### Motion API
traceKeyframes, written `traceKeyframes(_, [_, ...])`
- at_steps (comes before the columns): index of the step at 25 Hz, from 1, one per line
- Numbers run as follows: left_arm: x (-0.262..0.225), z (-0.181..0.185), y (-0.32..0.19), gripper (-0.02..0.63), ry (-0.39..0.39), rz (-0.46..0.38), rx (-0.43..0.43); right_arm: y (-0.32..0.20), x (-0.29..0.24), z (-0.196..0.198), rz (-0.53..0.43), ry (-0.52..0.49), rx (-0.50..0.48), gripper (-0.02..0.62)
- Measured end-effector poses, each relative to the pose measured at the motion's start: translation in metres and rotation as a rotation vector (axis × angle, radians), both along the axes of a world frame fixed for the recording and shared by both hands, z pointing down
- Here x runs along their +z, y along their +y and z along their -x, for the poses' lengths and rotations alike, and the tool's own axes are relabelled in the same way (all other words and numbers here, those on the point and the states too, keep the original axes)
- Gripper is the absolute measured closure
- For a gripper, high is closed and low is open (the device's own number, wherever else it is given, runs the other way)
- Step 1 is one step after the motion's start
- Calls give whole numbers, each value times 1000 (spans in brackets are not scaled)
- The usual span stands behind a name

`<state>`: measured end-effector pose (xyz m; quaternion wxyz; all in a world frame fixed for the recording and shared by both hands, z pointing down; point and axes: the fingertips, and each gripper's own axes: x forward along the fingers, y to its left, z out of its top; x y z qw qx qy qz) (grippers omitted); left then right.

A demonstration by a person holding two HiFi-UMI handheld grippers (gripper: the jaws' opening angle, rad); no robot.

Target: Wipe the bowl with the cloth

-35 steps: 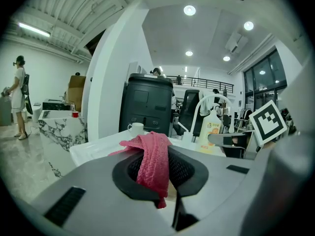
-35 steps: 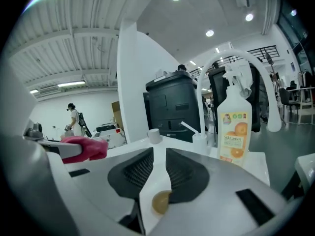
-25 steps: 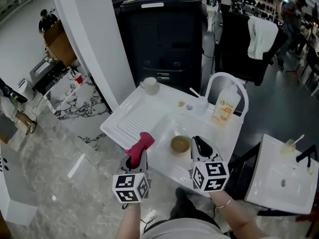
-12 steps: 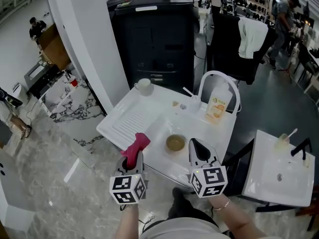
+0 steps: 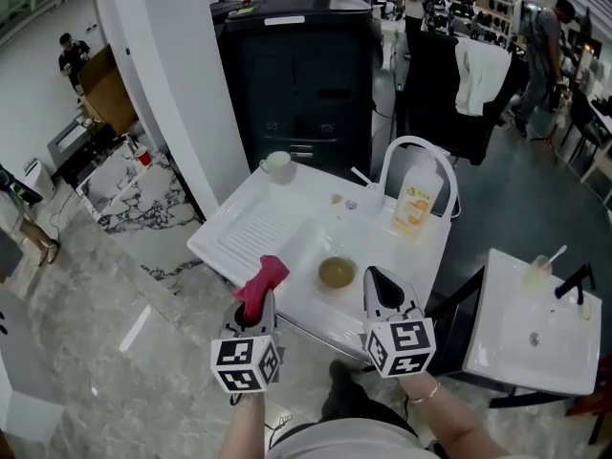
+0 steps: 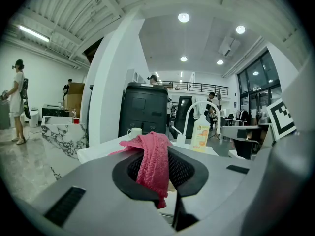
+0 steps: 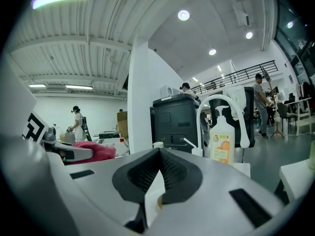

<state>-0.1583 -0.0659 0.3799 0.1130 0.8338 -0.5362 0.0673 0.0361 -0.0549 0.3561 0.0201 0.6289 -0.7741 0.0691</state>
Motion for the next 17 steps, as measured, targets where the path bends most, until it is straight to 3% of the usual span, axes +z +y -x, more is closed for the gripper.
traceKeyframes(17, [-14, -5, 30, 555, 0, -17, 4, 28, -12, -4, -4, -7, -1, 591])
